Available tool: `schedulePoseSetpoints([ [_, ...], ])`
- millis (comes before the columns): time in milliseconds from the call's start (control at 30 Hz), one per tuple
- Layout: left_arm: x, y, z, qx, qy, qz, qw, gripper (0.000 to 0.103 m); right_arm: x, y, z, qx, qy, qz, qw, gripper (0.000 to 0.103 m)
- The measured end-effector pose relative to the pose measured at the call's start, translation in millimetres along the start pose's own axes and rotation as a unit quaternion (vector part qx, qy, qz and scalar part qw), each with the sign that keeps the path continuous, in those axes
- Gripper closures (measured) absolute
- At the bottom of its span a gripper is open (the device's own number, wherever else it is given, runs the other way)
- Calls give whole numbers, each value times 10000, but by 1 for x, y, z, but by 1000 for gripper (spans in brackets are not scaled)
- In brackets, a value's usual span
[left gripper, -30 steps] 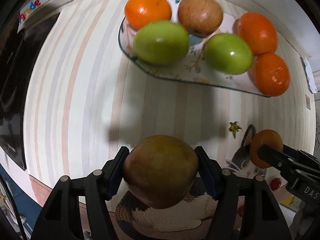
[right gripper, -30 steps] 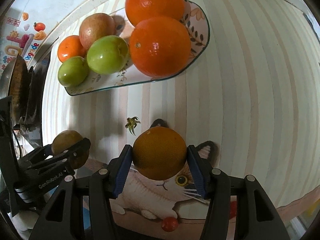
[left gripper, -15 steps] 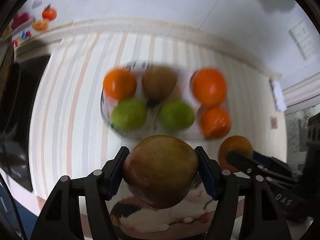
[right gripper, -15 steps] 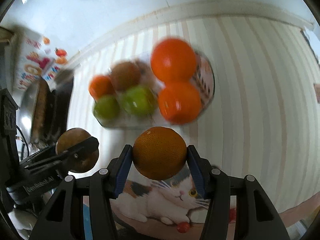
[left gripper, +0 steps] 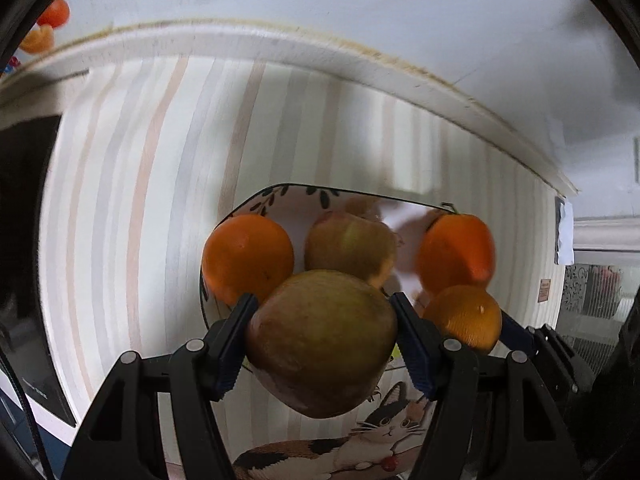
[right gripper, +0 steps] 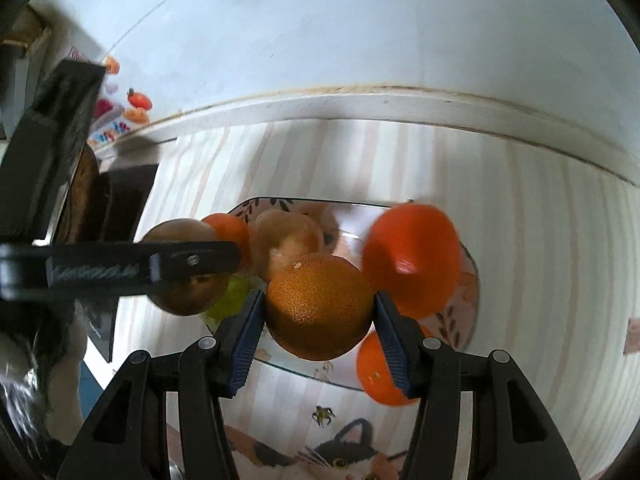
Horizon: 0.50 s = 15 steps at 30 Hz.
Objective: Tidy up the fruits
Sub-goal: 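Carry the brown apple with the left tool while the right tool carries the tangerine onto the plate, then open both tools to release the fruits on the plate and withdraw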
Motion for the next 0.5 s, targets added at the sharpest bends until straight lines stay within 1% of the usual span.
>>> schedulePoseSetpoints([
  [67,1,-3,-6,6,75,50,10000,38,3,-3,-7,55,-40,26,10000,45],
  [167,1,-3,-14,88,87,116,9999,38,3,-3,-16,145,-60,37,9999,45],
  [200,0,-2,-14,47,86,103,9999,38,2,-3,-18,169,-65,18,9998,45],
  [300,-3,-3,-15,71,148,124,9998,38,-1,-2,-26,220,-84,-72,9997,44],
  [367,-3,-3,-17,96,170,183,9996,38,-2,-3,-29,179,-83,-135,9997,44],
  [500,-5,-3,-21,106,146,182,9997,38,-9,-2,-32,208,-86,-324,9992,44],
])
Point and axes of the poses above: each gripper's, at about its wrist camera, not at the fingertips, and z roughly against the way its jaws point, x to its left, y to its underside, the point moved 5 cm from there along -z, roughly the way its jaws point, and after that the axes turned 12 degrees about z, right-handed, at the moved point
